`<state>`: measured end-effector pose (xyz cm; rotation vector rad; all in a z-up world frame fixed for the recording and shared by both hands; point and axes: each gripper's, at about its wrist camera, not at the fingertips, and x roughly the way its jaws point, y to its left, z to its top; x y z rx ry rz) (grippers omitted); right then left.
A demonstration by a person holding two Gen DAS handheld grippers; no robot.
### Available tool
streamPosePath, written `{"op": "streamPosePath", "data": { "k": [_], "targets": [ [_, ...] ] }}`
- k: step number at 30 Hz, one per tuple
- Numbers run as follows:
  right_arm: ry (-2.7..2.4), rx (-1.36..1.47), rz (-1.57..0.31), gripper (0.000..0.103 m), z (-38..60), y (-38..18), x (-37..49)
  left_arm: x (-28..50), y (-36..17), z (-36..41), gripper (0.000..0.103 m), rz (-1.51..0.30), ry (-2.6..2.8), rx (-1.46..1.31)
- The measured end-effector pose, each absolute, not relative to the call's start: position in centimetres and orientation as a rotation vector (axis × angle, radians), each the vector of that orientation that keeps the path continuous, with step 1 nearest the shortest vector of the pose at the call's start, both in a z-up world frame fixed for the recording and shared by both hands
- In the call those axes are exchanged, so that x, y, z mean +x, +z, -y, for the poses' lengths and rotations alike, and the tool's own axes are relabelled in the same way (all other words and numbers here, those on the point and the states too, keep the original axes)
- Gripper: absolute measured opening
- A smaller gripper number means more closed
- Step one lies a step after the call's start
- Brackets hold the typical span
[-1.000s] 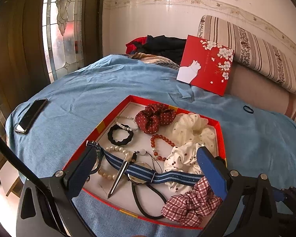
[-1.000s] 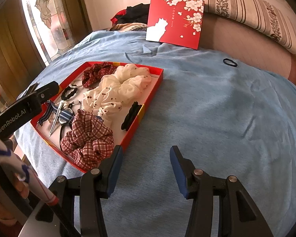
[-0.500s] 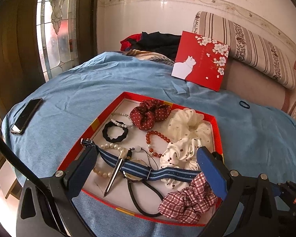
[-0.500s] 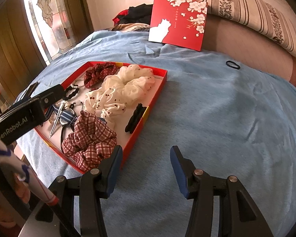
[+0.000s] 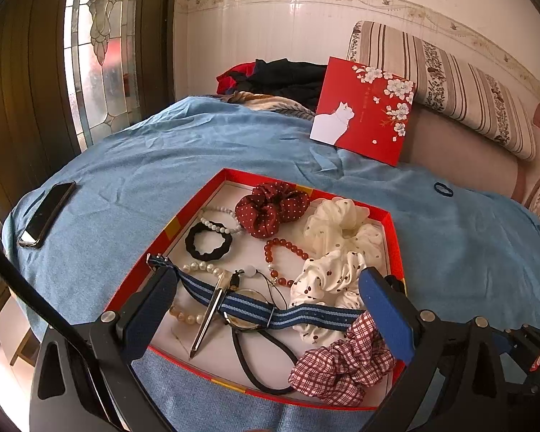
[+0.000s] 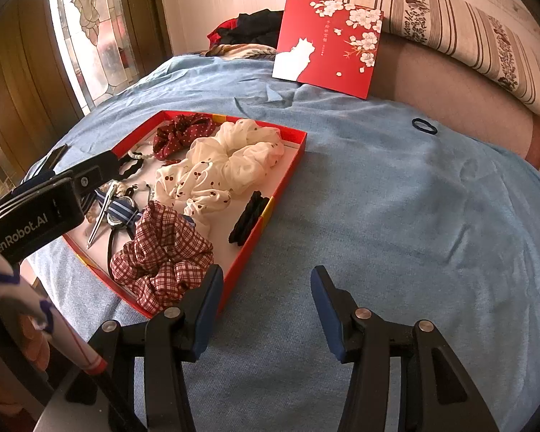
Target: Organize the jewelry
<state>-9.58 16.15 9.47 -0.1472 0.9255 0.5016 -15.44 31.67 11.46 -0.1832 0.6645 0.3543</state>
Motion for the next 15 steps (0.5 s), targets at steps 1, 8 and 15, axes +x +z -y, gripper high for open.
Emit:
{"op": "streamPosePath", "data": {
  "k": [1, 8, 15],
  "targets": [
    [0.501, -0.148, -0.924, 0.055, -16.16, 9.49, -9.59, -15.44, 11.47, -31.67, 0.101, -0.666, 0.354, -0.183],
    [0.496, -0.148, -0.920, 0.057, -16.33, 9.49, -9.58, -15.50, 11.49, -31.94, 0.101, -0.667, 0.353, -0.192],
    [0.498, -0.149, -0.920, 0.057, -16.32, 9.50, -9.55, -15.54, 11.35, -32.22, 0.101, -0.669, 0.353, -0.199]
  ]
}}
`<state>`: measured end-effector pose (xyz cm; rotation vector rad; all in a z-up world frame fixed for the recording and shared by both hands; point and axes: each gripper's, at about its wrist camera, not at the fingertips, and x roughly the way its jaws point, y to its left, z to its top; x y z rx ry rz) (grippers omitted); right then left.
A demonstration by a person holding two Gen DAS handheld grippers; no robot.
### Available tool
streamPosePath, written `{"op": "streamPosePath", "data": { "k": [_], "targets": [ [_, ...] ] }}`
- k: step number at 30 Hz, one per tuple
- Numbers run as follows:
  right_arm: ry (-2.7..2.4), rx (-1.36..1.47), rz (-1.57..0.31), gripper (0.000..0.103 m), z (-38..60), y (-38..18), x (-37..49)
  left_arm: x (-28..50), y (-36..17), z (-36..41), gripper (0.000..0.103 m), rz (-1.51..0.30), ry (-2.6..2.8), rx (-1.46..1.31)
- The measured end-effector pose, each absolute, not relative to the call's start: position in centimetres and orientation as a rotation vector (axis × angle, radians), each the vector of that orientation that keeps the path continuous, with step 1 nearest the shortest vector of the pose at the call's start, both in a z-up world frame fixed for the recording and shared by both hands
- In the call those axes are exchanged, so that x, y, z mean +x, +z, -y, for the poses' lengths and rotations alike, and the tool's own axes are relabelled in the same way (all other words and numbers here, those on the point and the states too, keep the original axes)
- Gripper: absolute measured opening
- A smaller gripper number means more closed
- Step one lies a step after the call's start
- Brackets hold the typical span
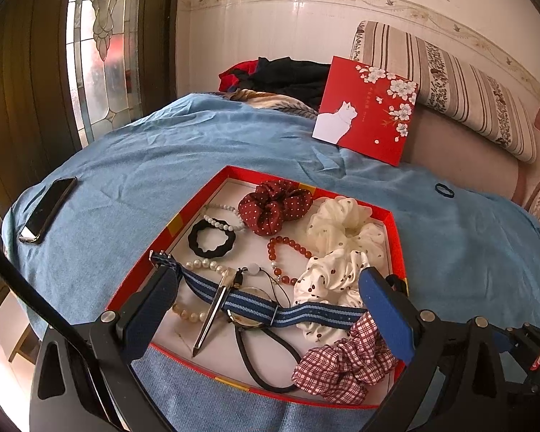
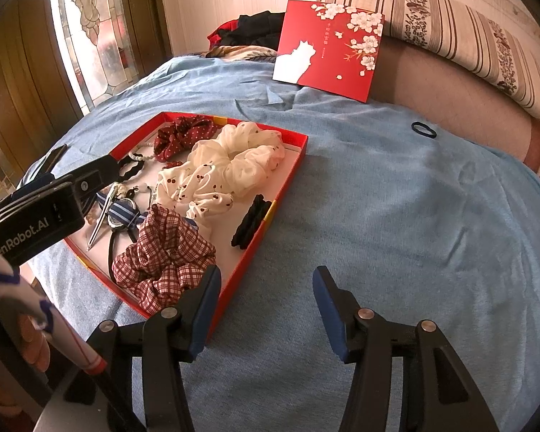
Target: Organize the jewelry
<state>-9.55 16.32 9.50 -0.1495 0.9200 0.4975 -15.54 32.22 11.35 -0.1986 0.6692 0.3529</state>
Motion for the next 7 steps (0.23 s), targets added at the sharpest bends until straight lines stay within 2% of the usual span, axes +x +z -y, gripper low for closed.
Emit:
{"op": "streamPosePath", "data": {
  "k": [7],
  "targets": [
    [0.494, -0.146, -0.928, 0.058, -16.16, 9.54, -9.23, -15.77, 11.18, -32.57, 0.101, -0.671, 0.377, -0.200]
  ]
}}
